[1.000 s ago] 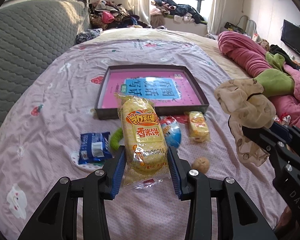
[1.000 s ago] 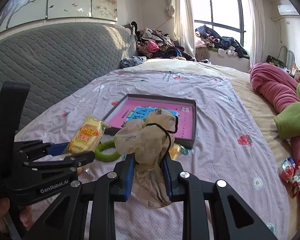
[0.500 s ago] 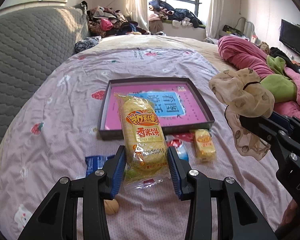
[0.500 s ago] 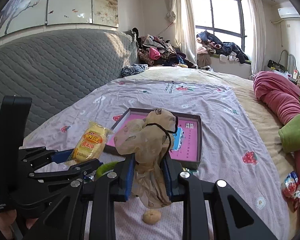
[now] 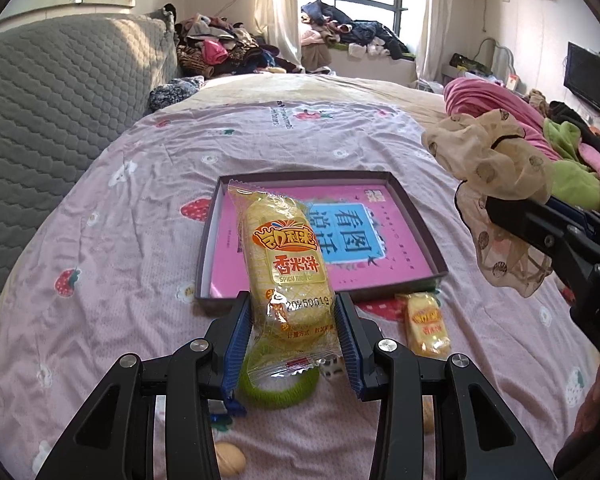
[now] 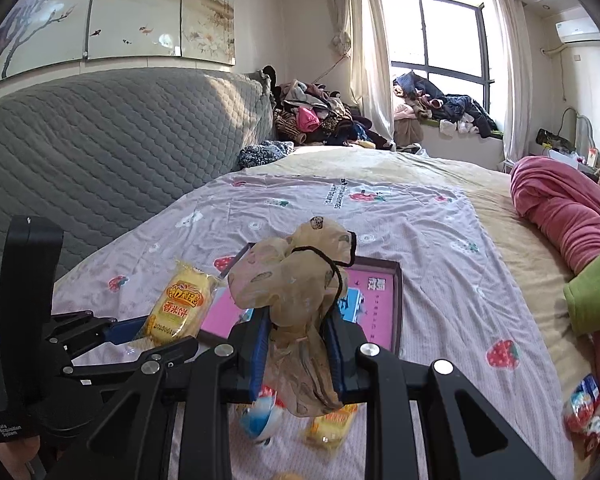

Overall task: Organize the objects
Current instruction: 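Lift and carry the bread with the left tool while the right tool carries the mesh bag over the tray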

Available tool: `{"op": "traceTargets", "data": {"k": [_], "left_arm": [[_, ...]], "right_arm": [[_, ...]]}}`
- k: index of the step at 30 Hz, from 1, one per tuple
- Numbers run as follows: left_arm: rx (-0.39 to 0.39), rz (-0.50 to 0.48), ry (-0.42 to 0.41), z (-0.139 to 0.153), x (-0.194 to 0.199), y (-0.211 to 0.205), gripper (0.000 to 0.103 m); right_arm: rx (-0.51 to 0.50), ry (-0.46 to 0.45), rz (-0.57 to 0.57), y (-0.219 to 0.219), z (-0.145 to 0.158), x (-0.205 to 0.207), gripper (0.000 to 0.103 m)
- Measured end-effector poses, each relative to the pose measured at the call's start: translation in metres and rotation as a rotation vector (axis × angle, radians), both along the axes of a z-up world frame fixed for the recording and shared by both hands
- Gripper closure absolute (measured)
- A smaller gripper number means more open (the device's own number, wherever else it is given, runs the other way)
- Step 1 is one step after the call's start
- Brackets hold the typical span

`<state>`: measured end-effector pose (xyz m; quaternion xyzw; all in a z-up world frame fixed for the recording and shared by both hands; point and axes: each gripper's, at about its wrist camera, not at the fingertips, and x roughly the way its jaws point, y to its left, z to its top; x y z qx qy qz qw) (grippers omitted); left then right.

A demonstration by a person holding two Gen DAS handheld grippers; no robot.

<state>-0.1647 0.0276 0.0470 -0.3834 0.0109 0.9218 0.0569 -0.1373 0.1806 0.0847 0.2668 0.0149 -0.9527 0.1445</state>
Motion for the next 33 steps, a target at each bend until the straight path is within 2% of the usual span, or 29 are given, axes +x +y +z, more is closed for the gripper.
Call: {"op": "traceTargets", "data": {"k": [11, 21, 33], "left_arm": [[-0.013, 0.001, 0.003, -0.002, -0.046, 0.006, 0.060], [-0.033, 0.017, 0.034, 0.012, -0.082, 0.002, 0.060], [-0.031, 0.010, 0.030, 0.013, -0.144, 0.000, 0.060]], "right_arm": [[-0.003, 0.006, 0.010, -0.001, -0.003, -0.038, 0.077], [0.000, 0.012, -0.002, 0.003, -0.006, -0.067, 0.077], [0.020, 0.008, -0.023, 0.007, -0.012, -0.114, 0.077]]}}
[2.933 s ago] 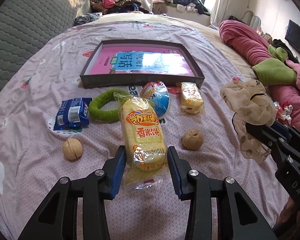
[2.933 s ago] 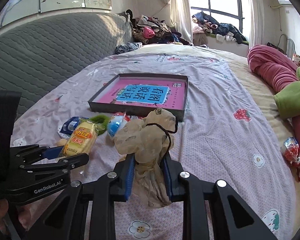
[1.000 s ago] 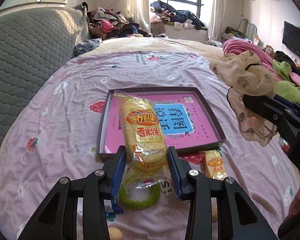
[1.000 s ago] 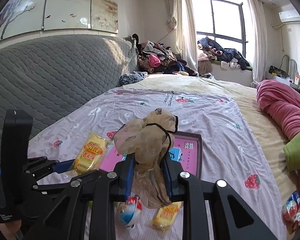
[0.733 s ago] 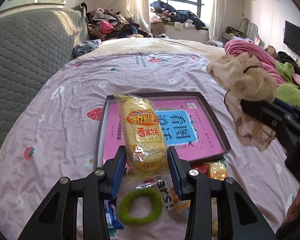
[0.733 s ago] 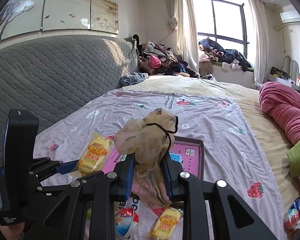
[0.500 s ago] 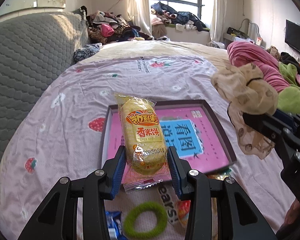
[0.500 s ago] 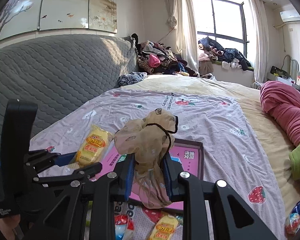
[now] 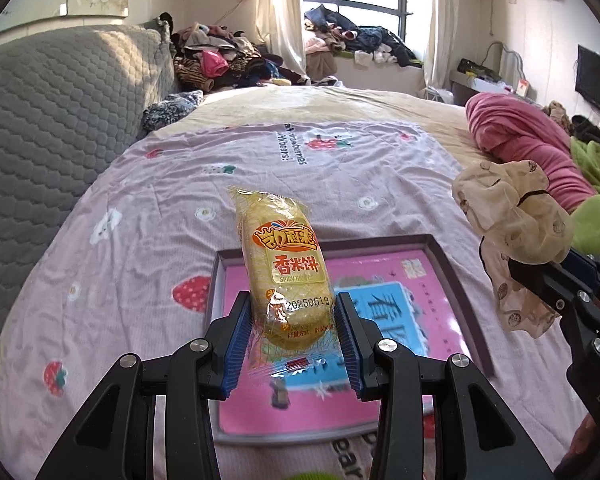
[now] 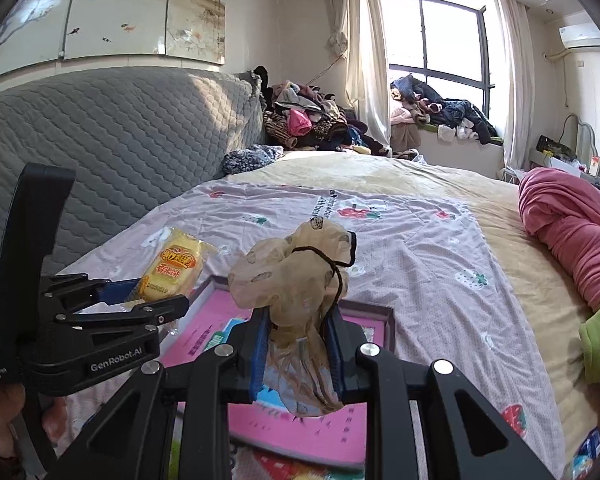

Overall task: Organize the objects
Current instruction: 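Lift and carry the bread with the left tool while the right tool carries the mesh bag over the tray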

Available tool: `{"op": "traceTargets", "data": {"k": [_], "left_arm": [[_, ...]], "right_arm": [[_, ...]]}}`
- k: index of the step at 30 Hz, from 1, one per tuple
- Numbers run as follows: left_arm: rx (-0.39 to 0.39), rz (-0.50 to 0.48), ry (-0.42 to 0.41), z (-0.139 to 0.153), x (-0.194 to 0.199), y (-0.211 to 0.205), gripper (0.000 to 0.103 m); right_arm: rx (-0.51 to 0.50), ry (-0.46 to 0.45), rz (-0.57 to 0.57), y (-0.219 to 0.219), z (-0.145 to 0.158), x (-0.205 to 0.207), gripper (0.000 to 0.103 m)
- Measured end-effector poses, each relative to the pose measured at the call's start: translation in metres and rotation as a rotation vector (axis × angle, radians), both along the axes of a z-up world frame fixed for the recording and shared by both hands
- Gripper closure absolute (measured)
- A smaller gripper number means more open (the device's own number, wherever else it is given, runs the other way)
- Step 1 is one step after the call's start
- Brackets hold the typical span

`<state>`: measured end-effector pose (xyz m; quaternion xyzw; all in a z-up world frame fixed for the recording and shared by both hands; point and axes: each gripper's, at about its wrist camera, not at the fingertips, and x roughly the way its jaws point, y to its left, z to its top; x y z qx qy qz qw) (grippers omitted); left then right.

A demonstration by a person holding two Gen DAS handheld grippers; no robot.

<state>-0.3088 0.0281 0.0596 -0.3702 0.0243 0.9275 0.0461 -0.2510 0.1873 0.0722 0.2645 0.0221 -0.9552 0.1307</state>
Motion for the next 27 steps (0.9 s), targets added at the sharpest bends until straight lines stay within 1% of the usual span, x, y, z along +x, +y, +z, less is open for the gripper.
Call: {"op": "traceTargets", "data": {"k": [2, 5, 9, 12, 16, 19, 23, 25, 27], "left_arm": [[-0.014, 0.000, -0.007, -0.004, -0.014, 0.002, 0.060], [-0.015, -0.006, -0.030, -0.016, -0.033, 0.004, 0.060], [0.021, -0.006, -0.090, -0.040, -0.056, 0.002, 0.060], [0.011, -0.010, -0.110, -0.057, -0.066, 0.003, 0.060], [0.001, -0.021, -0.137, -0.074, -0.078, 0.008, 0.060], [-0.037, -0.024, -0.152, -0.087, -0.086, 0.013, 0.060], [-0.042, -0.010, -0.196, -0.106, -0.098, 0.010, 0.060], [-0.049, -0.007, -0.203, -0.111, -0.100, 0.011, 0.060], [-0.041, -0.007, -0.216, -0.116, -0.102, 0.010, 0.060]], "right_arm": [[0.004, -0.008, -0.005, 0.001, -0.004, -0.012, 0.077], [0.022, -0.039, -0.005, 0.000, -0.016, -0.033, 0.077], [0.045, -0.107, -0.004, -0.004, -0.042, -0.059, 0.077], [0.019, -0.145, -0.010, 0.000, -0.063, -0.075, 0.077], [0.019, -0.168, -0.008, 0.001, -0.080, -0.089, 0.077], [0.019, -0.185, -0.010, 0.004, -0.090, -0.096, 0.077], [0.049, -0.234, -0.018, 0.004, -0.103, -0.105, 0.077], [0.042, -0.257, -0.019, 0.007, -0.109, -0.108, 0.075], [0.039, -0.287, -0.025, 0.009, -0.117, -0.114, 0.075]]}}
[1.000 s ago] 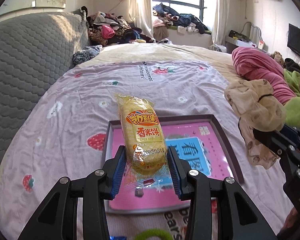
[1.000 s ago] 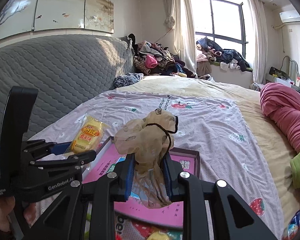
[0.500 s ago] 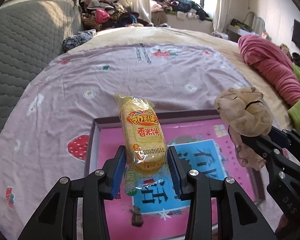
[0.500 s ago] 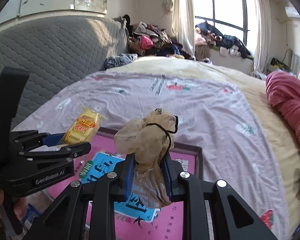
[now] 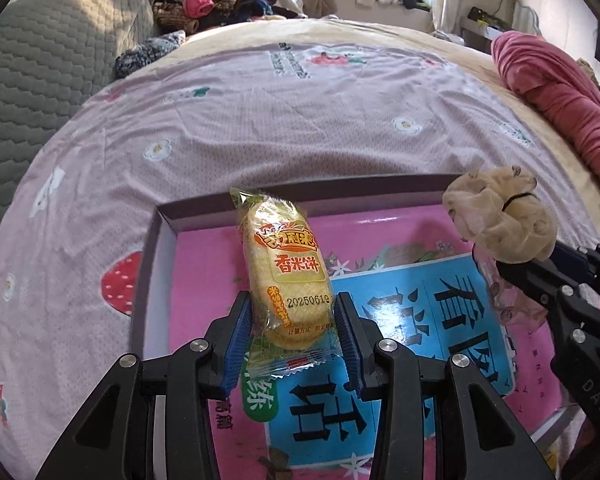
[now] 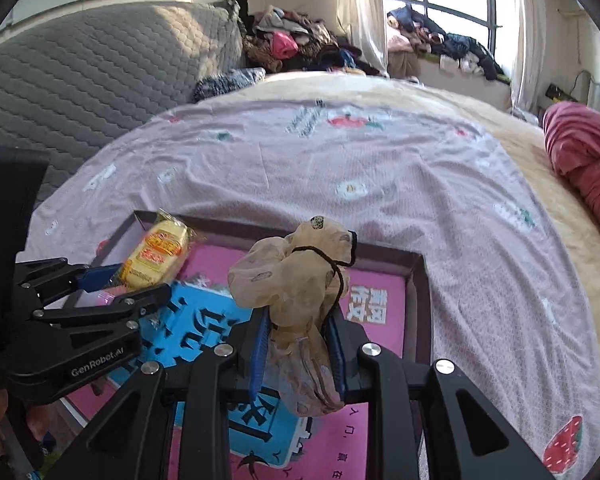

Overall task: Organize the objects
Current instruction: 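Lift and carry the bread with the left tool while the right tool carries the mesh bag over the tray, then open the right tool to drop the mesh bag while the left tool lowers and releases the bread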

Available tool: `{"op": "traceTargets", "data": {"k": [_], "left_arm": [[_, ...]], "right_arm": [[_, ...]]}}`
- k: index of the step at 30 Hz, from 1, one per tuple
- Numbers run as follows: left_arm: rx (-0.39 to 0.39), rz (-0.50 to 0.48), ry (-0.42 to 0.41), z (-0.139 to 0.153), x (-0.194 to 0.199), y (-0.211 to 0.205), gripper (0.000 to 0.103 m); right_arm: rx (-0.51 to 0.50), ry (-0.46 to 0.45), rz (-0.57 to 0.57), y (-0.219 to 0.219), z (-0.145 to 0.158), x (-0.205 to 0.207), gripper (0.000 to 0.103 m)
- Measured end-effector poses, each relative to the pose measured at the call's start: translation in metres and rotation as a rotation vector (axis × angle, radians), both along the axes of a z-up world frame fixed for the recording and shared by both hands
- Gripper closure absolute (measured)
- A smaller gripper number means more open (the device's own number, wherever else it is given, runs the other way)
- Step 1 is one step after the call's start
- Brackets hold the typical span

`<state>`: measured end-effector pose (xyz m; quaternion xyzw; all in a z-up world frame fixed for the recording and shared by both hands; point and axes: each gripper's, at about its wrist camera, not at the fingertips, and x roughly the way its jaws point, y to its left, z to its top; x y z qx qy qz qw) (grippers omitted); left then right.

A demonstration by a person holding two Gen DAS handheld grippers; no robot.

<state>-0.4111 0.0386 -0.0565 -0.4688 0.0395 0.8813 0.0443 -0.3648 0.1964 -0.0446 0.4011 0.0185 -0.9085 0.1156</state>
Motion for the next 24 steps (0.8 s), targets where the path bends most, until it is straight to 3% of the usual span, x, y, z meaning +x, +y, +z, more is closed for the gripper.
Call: {"op": "traceTargets", "data": {"k": [8, 16, 24], "left_arm": [[-0.004, 0.007, -0.028, -0.006, -0.001, 0.002, 0.058], [-0.037, 0.014, -0.059, -0.008, -0.001, 0.000, 0.027], [-0.050, 0.007, -0.040, 0.015, 0.009, 0.002, 0.021]], "right_arm": [[-0.002, -0.060, 0.000, -0.001, -0.016, -0.006, 0.072], [0.016, -0.078, 0.007, -0.004, -0.018, -0.005, 0.046], [0.036, 0.008, -0.017, -0.002, 0.013, 0.011, 0.025]]}}
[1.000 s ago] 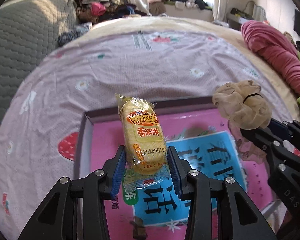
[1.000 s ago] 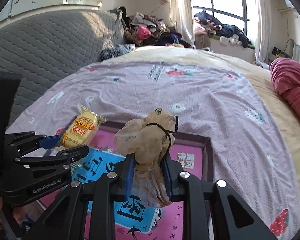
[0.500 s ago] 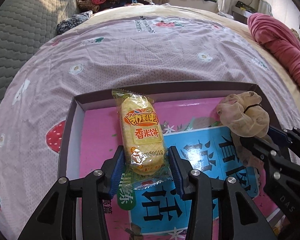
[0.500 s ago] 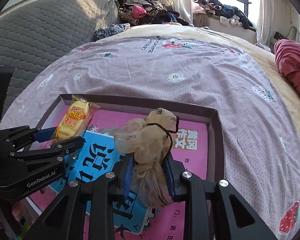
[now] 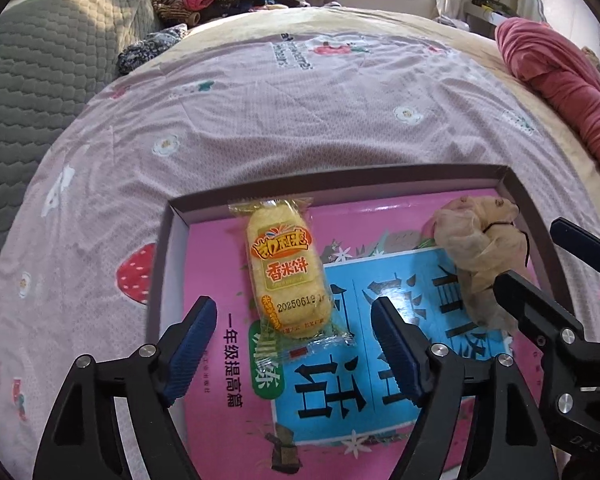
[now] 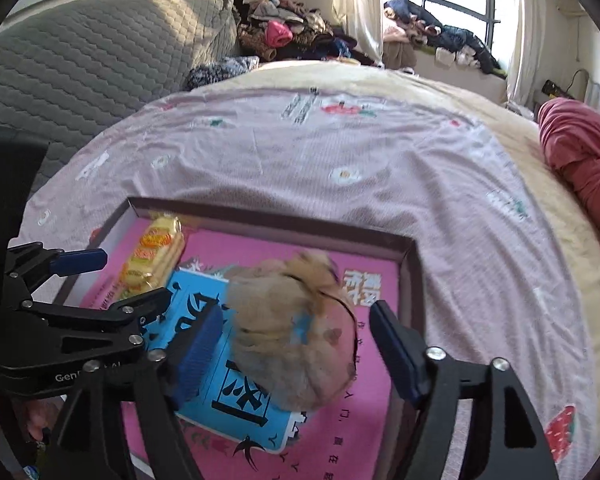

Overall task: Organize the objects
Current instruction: 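Open the right tool to drop the mesh bag while the left tool lowers and releases the bread, then withdraw both open tools back from the tray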

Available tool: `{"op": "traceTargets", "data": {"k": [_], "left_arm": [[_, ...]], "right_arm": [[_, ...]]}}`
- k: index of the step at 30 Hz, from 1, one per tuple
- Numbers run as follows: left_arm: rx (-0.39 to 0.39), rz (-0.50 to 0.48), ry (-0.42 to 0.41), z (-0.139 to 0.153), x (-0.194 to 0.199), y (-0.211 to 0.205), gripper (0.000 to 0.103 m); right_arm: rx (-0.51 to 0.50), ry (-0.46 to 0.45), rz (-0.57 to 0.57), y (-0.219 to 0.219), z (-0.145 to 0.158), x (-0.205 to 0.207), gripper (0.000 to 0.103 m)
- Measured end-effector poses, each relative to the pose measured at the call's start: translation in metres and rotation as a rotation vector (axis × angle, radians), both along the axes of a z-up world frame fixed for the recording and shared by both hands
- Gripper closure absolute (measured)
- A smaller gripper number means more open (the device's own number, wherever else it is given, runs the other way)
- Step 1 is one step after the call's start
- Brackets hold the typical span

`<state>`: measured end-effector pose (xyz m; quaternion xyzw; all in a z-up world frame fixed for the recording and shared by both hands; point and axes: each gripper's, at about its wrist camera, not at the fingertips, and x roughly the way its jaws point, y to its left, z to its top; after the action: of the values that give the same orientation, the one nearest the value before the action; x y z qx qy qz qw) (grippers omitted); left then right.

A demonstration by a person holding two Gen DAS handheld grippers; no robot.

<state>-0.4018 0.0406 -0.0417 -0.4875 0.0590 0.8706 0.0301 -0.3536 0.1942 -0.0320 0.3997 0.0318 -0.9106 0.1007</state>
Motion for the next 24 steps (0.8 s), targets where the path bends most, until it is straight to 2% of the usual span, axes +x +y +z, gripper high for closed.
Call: {"op": "traceTargets", "data": {"k": [4, 6, 9, 13, 19, 24], "left_arm": [[0.002, -0.012, -0.010, 0.010, 0.007, -0.001, 0.020], [-0.008, -0.016, 0.003, 0.017, 0.012, -0.002, 0.020], [-0.014, -0.020, 0.025, 0.027, 0.019, -0.003, 0.019], [0.033, -0.021, 0.029, 0.039, 0.022, -0.009, 0.019], [0.013, -0.019, 0.081, 0.059, 0.034, -0.013, 0.019], [0.013, -0.023, 0.092, 0.070, 0.045, -0.016, 0.019]], "right_arm": [[-0.007, 0.026, -0.006, 0.003, 0.010, 0.005, 0.025], [-0.010, 0.041, -0.014, 0.004, 0.016, 0.008, 0.020], [-0.017, 0.065, -0.016, 0.006, 0.024, 0.012, 0.020], [-0.014, 0.086, -0.016, 0.005, 0.031, 0.017, 0.017], [-0.022, 0.105, -0.024, 0.007, 0.036, 0.021, 0.017], [-0.019, 0.139, -0.026, 0.008, 0.048, 0.032, 0.016]]}}
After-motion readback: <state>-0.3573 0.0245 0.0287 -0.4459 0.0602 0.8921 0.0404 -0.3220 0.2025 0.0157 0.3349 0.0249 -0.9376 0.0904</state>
